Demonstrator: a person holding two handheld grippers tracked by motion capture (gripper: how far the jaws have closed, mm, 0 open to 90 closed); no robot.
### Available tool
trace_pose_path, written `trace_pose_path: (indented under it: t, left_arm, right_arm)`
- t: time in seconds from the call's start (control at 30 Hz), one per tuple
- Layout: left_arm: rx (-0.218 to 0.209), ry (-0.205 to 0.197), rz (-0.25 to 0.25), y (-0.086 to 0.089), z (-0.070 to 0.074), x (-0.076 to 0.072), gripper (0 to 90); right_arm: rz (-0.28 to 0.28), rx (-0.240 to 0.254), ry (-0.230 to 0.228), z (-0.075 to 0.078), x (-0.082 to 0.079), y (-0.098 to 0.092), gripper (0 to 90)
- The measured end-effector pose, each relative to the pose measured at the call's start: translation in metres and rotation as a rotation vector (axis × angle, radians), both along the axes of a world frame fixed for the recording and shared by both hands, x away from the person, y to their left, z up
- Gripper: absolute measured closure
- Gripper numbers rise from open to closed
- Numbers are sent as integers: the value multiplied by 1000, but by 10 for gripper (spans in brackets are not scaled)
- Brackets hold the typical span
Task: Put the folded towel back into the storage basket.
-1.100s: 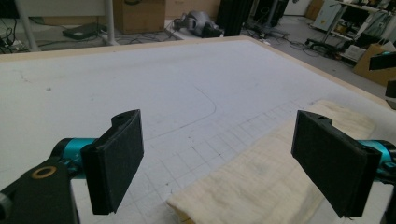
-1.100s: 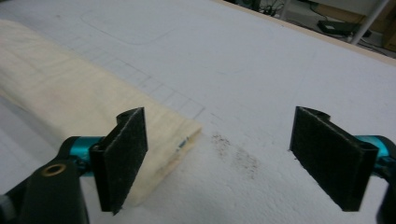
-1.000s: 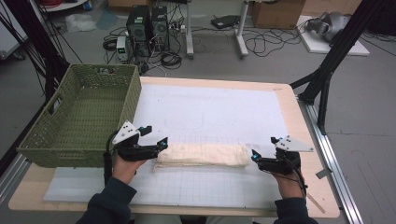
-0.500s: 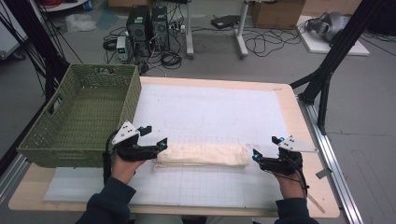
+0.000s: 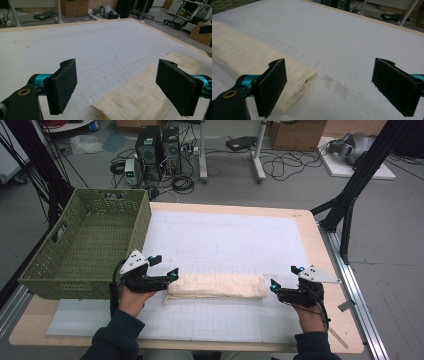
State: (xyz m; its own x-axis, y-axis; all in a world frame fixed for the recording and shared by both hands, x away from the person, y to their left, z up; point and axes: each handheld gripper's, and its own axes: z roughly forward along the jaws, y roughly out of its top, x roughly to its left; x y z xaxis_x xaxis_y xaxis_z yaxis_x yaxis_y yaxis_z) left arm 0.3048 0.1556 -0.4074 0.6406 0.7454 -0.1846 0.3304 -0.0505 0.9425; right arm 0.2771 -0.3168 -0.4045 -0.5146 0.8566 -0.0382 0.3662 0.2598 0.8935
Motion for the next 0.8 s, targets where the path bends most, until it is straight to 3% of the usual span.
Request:
trace_pose_path:
  t: [0.27,0.57,0.7,0.8]
  left_arm:
    - [16,10,3,0,0,-2,193]
    - [45,53,-3,-3,-8,-3,199]
    - [69,109,1,-2,-13,-3,271]
    - [96,159,17,-1,-18,-1,386]
  right_arm:
    - [12,-9,4,-1,-1,2,118]
    - [20,-4,5,-1,-2,2,118]
    - [26,-3,12,-2,-2,4,118]
    - [35,-9,12,-3,-1,6,118]
